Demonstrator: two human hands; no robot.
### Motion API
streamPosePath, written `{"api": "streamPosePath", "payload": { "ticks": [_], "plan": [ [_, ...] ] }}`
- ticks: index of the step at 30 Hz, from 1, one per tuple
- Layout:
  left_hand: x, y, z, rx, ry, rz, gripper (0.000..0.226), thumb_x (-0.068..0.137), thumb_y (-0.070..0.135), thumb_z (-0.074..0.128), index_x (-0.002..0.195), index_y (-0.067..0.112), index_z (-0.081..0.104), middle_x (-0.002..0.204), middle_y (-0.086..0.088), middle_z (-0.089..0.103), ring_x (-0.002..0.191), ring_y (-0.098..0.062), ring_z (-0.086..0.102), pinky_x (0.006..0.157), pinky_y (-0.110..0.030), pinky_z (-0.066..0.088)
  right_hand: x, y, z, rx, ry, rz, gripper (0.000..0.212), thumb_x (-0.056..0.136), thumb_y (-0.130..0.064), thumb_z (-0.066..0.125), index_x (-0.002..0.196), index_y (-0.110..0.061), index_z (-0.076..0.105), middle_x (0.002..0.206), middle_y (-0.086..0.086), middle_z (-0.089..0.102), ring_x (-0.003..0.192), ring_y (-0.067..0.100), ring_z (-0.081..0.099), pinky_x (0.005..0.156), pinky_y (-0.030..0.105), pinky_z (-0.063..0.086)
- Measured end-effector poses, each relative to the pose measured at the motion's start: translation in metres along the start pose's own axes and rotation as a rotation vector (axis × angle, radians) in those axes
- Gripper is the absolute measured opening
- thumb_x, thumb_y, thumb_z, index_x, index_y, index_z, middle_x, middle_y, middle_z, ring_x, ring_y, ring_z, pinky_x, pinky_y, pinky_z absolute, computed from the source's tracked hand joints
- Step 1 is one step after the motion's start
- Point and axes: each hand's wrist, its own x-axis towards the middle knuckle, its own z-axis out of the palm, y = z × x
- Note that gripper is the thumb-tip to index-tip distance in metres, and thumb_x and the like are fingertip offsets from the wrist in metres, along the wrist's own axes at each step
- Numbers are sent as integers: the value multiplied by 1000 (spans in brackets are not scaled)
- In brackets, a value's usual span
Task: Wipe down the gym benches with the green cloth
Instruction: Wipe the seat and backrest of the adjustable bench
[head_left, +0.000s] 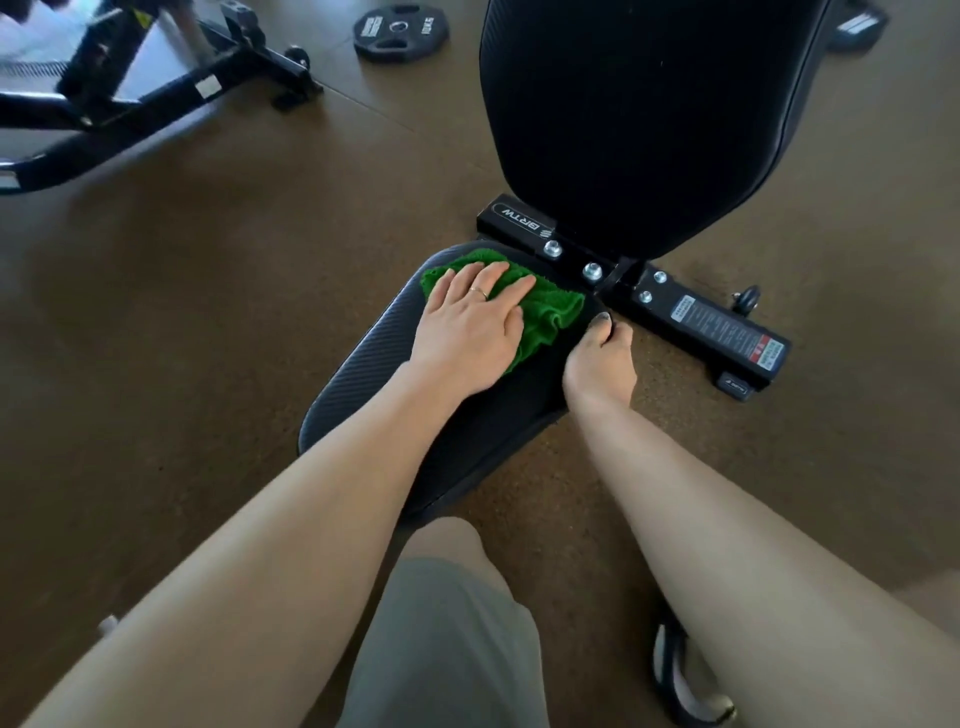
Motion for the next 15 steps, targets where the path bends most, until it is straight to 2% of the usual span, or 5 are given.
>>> {"api": "streamPosePath", "payload": {
  "ticks": [3,6,9,12,15],
  "plan": [
    [-11,9,0,-1,13,-15,51,110,39,27,161,36,28,170,1,21,158,-22,10,129,-41,0,3,5,-2,30,-18,-19,45,112,-43,25,145,-20,45,117,7,57,100,24,50,85,36,36],
    [-56,18,-4,6,-20,21,53,109,41,24,162,34,26,171,0,18,158,-23,7,129,-41,-1,2,7,0,47,-12,-12,45,111,-46,26,144,-24,47,115,3,61,104,25,58,85,38,42],
    [-90,16,-12,24,-58,71,56,107,45,16,161,37,26,171,5,16,158,-18,7,128,-38,-3,-1,10,8,106,69,-19,44,109,-49,28,137,-26,53,116,5,67,106,27,63,88,42,49],
    [-75,5,-14,27,-62,76,54,107,45,16,160,40,27,170,7,18,158,-17,10,128,-37,-1,-2,12,13,174,116,-15,40,108,-47,32,131,-26,58,110,1,67,102,24,63,81,37,42],
    [-24,-4,-10,16,-31,13,50,110,40,23,160,42,27,170,6,19,158,-19,11,128,-38,0,2,15,15,221,133,-9,37,109,-45,35,131,-28,59,100,-9,63,95,17,60,78,34,40]
  ]
}}
